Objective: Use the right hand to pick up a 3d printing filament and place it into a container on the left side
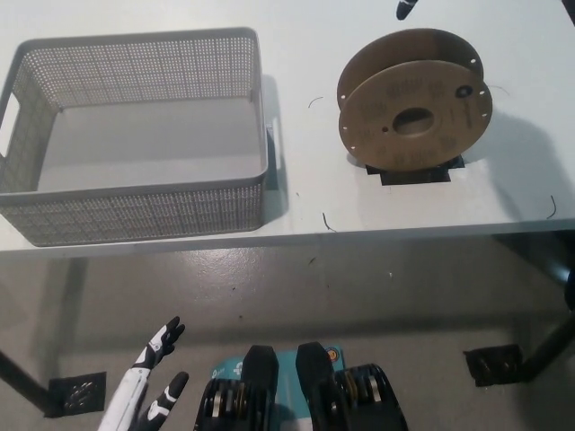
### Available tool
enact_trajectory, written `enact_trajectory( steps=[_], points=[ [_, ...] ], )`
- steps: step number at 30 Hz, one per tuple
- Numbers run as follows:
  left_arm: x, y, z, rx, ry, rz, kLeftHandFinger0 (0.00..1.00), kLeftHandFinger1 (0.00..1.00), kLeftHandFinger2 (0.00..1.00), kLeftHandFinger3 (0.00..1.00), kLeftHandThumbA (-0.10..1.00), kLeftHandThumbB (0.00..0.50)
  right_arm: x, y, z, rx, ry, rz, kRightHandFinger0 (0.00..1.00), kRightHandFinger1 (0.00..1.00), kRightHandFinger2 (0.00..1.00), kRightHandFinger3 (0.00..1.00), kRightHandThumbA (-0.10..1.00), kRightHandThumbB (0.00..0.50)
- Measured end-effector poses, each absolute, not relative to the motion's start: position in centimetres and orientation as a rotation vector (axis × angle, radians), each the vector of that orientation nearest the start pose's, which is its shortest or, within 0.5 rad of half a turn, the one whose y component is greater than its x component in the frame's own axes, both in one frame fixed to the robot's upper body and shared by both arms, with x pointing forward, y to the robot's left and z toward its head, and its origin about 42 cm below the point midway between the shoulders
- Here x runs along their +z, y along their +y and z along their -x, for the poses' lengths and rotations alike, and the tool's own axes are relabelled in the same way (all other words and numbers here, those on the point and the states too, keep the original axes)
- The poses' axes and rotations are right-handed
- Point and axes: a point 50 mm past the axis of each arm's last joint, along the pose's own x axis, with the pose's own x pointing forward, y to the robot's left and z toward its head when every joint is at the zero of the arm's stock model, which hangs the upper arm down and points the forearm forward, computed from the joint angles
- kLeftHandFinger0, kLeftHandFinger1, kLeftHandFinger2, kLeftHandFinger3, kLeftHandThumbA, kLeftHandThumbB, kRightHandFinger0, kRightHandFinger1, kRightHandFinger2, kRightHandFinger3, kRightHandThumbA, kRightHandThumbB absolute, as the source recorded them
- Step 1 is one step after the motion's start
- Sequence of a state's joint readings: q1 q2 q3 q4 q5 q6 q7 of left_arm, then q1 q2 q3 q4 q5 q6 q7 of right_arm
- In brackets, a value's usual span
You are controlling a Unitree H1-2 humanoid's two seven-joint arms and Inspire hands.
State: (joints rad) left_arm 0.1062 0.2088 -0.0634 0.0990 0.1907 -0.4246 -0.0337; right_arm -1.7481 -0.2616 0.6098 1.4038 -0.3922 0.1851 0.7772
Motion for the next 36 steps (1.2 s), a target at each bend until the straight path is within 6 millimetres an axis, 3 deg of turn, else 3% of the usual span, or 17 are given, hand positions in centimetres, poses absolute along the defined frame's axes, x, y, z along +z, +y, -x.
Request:
enact_trajectory(
  steps=[3, 8, 9, 10, 11, 16, 18, 20, 23, 26, 28, 32, 36],
  points=[
    [7.2, 26.2, -23.9, -0.173, -0.206, -0.381, 1.0, 1.0, 1.0, 1.0, 0.92, 0.289, 52.7, -15.1, -59.0, 0.521, 0.316, 1.247, 1.0, 1.0, 1.0, 1.0, 1.0, 0.383],
    [7.2, 26.2, -23.9, -0.174, -0.207, -0.383, 1.0, 1.0, 1.0, 1.0, 0.92, 0.306, 51.1, -15.5, -59.3, 0.535, 0.344, 1.233, 1.0, 1.0, 1.0, 1.0, 1.0, 0.367],
    [7.2, 26.2, -23.9, -0.174, -0.207, -0.383, 1.0, 1.0, 1.0, 1.0, 0.92, 0.305, 50.7, -15.6, -59.3, 0.536, 0.352, 1.233, 1.0, 1.0, 1.0, 1.0, 1.0, 0.426],
    [7.2, 26.2, -23.9, -0.175, -0.207, -0.384, 1.0, 1.0, 1.0, 1.0, 0.92, 0.305, 50.0, -15.8, -59.4, 0.537, 0.364, 1.234, 1.0, 1.0, 1.0, 1.0, 1.0, 0.428],
    [7.2, 26.2, -23.9, -0.175, -0.207, -0.384, 1.0, 1.0, 1.0, 1.0, 0.91, 0.301, 49.6, -15.9, -59.4, 0.534, 0.375, 1.244, 1.0, 1.0, 1.0, 1.0, 1.0, 0.477],
    [7.2, 26.0, -24.0, -0.183, -0.209, -0.385, 1.0, 1.0, 1.0, 1.0, 0.89, 0.302, 47.4, -16.6, -59.8, 0.505, 0.412, 1.268, 1.0, 1.0, 1.0, 1.0, 1.0, 0.5],
    [7.2, 25.9, -24.0, -0.19, -0.21, -0.384, 1.0, 1.0, 1.0, 1.0, 0.89, 0.29, 46.3, -16.7, -59.9, 0.489, 0.421, 1.274, 1.0, 1.0, 1.0, 1.0, 1.0, 0.394],
    [7.3, 25.9, -24.0, -0.196, -0.212, -0.383, 1.0, 1.0, 1.0, 1.0, 0.88, 0.293, 44.6, -16.8, -60.0, 0.5, 0.43, 1.277, 1.0, 1.0, 1.0, 1.0, 1.0, 0.347],
    [7.3, 25.8, -24.1, -0.199, -0.214, -0.384, 1.0, 1.0, 1.0, 1.0, 0.88, 0.31, 42.3, -16.7, -60.0, 0.531, 0.447, 1.26, 1.0, 1.0, 1.0, 1.0, 1.0, 0.378],
    [7.3, 25.8, -24.1, -0.203, -0.215, -0.38, 1.0, 1.0, 1.0, 1.0, 0.9, 0.315, 42.0, -16.7, -60.0, 0.53, 0.43, 1.264, 1.0, 1.0, 1.0, 1.0, 1.0, 0.468],
    [7.3, 25.7, -24.1, -0.208, -0.214, -0.378, 1.0, 1.0, 1.0, 1.0, 0.9, 0.317, 41.7, -16.6, -60.1, 0.521, 0.427, 1.255, 1.0, 1.0, 1.0, 1.0, 1.0, 0.499],
    [7.3, 25.7, -24.1, -0.211, -0.214, -0.374, 1.0, 1.0, 1.0, 1.0, 0.89, 0.314, 40.7, -16.3, -60.1, 0.478, 0.415, 1.267, 1.0, 1.0, 1.0, 1.0, 1.0, 0.43],
    [7.3, 25.6, -24.1, -0.215, -0.215, -0.368, 1.0, 1.0, 1.0, 1.0, 0.89, 0.318, 40.1, -16.5, -60.2, 0.466, 0.381, 1.247, 1.0, 1.0, 1.0, 1.0, 1.0, 0.475]
  ],
)
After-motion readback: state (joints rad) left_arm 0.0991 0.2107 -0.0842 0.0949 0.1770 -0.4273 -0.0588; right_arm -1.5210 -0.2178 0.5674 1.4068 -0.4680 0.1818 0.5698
